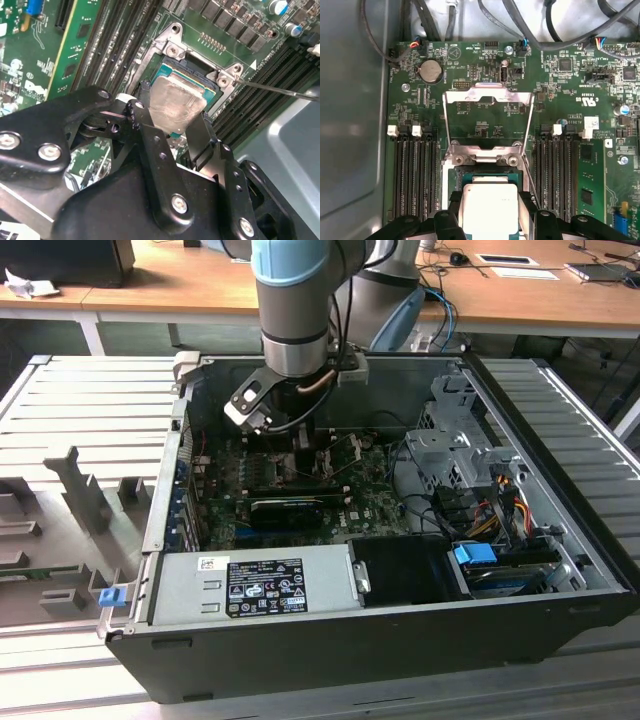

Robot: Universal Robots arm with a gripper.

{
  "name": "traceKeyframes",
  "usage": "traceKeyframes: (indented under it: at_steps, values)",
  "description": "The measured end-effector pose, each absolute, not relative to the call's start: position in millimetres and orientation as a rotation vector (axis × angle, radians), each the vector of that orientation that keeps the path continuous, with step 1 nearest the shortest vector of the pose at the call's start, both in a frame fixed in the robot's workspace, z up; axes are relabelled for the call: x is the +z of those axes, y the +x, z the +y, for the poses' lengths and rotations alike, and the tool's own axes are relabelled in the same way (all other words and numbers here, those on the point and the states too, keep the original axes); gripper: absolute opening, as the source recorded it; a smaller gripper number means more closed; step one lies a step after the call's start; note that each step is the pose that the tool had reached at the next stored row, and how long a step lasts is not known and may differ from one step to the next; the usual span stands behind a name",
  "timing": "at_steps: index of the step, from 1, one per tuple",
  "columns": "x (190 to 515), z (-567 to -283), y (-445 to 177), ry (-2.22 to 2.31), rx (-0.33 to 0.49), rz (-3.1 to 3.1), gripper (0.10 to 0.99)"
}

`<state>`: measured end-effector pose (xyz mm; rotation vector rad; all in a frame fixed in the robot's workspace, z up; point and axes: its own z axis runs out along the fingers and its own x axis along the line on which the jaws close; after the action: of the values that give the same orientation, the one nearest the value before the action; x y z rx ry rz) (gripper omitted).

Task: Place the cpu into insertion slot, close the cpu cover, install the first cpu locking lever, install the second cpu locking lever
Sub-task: 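Place the cpu into insertion slot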

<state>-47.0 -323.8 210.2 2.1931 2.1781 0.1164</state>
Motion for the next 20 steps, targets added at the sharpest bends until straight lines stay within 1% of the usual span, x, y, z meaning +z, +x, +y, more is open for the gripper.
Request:
traceKeyframes:
  at_steps: [16, 17, 18, 20]
  values:
    - [202.6, -319.7, -46.0, 2.193, 0.109, 2.172, 0.525]
    - [202.5, -319.7, -46.0, 2.193, 0.109, 2.172, 0.537]
    - [202.4, -319.5, -46.0, 2.193, 0.109, 2.172, 0.604]
    - [202.3, -318.6, -46.0, 2.194, 0.112, 2.173, 0.604]
